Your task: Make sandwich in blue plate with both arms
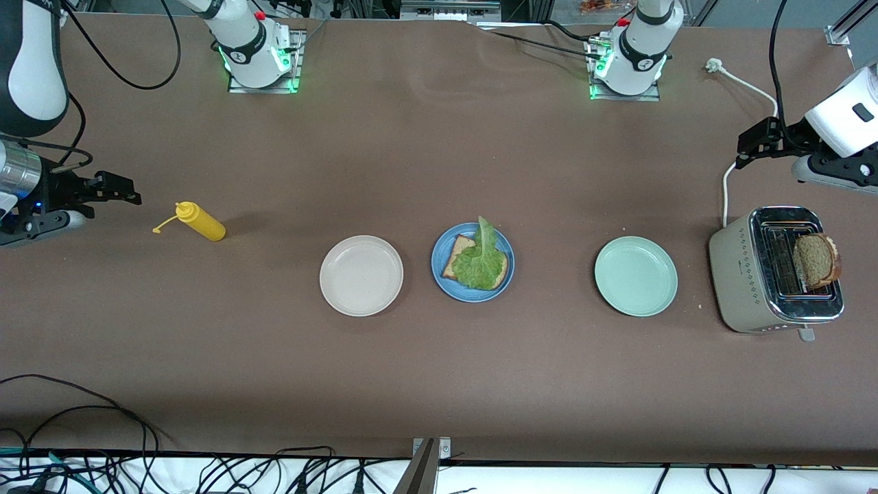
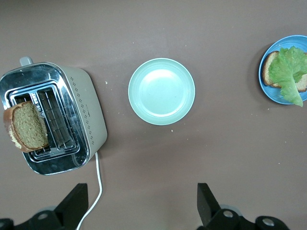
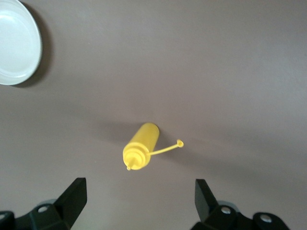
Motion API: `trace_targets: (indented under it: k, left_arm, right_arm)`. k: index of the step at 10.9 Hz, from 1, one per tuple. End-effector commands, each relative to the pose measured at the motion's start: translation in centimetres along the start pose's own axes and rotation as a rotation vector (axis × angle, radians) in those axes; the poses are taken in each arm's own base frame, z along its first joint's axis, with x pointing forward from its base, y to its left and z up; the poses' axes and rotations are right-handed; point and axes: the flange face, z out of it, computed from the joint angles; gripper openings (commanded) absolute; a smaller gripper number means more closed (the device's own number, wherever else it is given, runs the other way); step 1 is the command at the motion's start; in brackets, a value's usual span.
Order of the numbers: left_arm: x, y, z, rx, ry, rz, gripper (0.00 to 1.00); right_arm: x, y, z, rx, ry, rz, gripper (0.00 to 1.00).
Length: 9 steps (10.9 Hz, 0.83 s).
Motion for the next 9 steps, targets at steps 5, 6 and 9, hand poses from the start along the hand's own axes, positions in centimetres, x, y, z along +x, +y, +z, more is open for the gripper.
trace_targets:
  k: [5, 6, 9]
  left_arm:
    - [-0.4, 0.1, -0.5, -0.009, 0.002, 0.008, 1.0]
    - [-0.4, 0.1, -0.5, -0.009, 0.002, 0.008, 1.0]
    - [-0.4, 0.1, -0.4, -0.009, 0.0, 0.008, 1.0]
  right_arm:
    - [-8.1, 2.4, 5.9, 0.122, 0.347, -0.319, 1.0]
    - [-9.0, 2.9, 7.2, 0.169, 0.395, -0.364, 1.0]
    - [-11.7, 6.4, 10.2, 0.211, 0.499, -0.523, 1.0]
